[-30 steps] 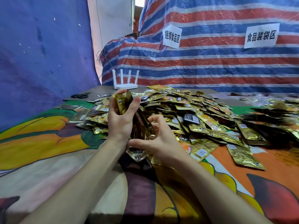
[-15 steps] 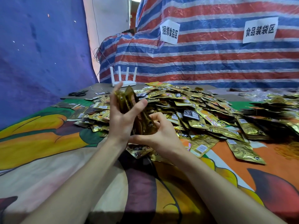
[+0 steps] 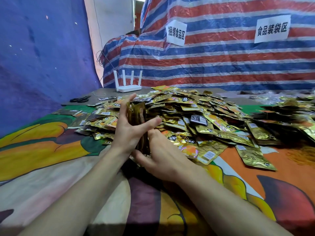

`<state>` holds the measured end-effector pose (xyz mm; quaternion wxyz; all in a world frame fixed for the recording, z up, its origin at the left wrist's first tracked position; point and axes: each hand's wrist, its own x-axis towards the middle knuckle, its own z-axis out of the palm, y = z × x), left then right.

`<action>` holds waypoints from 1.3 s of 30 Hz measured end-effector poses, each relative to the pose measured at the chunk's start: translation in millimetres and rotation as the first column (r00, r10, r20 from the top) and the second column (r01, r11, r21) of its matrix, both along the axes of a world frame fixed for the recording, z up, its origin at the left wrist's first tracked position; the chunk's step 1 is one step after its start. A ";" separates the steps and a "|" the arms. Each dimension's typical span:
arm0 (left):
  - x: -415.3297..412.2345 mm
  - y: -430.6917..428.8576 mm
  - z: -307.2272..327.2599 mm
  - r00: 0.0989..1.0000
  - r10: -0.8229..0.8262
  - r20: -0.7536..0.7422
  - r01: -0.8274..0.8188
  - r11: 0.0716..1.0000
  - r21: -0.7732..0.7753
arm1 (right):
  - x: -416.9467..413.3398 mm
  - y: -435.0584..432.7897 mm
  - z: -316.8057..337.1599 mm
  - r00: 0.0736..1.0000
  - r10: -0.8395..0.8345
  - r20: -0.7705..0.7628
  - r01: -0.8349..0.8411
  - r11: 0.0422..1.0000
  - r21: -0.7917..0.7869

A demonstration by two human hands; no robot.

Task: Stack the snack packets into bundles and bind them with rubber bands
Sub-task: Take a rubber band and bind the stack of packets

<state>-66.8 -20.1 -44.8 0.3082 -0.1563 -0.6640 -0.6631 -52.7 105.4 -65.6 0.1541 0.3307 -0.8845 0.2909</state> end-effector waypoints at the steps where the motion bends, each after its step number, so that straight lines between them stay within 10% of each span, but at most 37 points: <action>1: -1.6 -0.5 -0.8 1.000 0.006 0.000 -0.006 1.000 -0.015 | 2.3 -2.1 -1.3 0.997 -0.042 -0.060 0.046 0.997 0.069; 6: -1.3 -1.3 -0.5 0.999 0.031 -0.020 -0.030 0.999 0.044 | 8.4 7.5 11.0 1.000 0.008 -0.024 -0.003 0.984 0.176; 9: 1.1 -0.4 -1.8 1.000 0.013 -0.023 -0.012 0.999 0.039 | 4.9 29.7 32.1 0.974 0.040 0.225 -0.018 0.995 -0.103; 12: 2.2 1.2 -4.7 1.000 -0.004 0.007 0.004 1.000 -0.018 | -11.4 58.8 47.6 0.971 -0.193 0.139 0.228 0.923 -0.311; 19: -0.2 1.3 -6.9 0.999 -0.002 0.041 0.003 0.999 -0.037 | -41.1 98.5 37.6 0.879 -0.434 0.197 0.394 0.894 0.213; 39: -9.7 -2.2 -5.8 0.987 -0.123 0.106 0.106 0.982 0.154 | -53.1 91.1 34.4 0.919 -0.394 -0.004 0.379 0.882 0.281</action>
